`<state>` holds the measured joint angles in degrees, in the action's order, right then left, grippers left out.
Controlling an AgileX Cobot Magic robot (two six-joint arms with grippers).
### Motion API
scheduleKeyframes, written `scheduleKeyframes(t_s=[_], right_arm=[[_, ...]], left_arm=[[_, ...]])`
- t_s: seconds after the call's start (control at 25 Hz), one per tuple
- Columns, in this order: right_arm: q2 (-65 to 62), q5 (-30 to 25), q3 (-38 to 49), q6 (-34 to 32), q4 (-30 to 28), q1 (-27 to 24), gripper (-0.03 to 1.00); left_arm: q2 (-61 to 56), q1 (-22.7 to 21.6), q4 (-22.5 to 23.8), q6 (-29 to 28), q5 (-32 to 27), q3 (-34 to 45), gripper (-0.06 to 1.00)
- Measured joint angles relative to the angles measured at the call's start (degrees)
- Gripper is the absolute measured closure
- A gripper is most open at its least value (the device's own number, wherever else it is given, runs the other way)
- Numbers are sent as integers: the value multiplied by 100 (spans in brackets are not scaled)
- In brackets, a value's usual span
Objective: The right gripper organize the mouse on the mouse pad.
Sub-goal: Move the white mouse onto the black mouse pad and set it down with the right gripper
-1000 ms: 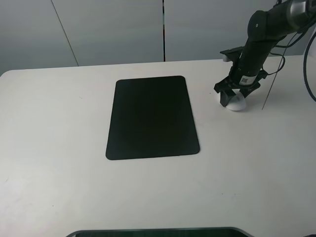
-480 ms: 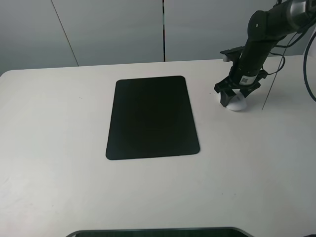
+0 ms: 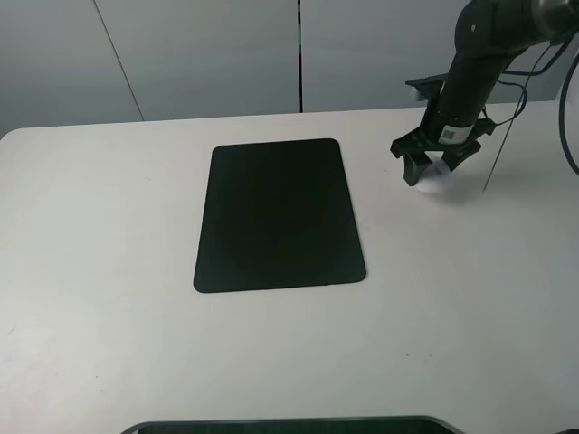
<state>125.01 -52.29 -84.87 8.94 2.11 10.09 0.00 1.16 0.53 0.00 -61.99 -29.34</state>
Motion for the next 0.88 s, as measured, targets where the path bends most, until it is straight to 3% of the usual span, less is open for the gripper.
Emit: scheduleKeyframes(t_s=[0.12,0.36,0.56,0.88], right_arm=[[-266,-132,-36,-372,0,290,50],[-389,-525,-85,-1745,-109,1068,50],[-389,-549,-120,-2833,-109,1722,50],[-151,-562,-591,-3666,-211,2493,50]], left_arm=[[0,0,0,0,0,0,20],[0,0,0,0,0,0,20],[0,0,0,0,0,0,20],[0,0,0,0,0,0,20]])
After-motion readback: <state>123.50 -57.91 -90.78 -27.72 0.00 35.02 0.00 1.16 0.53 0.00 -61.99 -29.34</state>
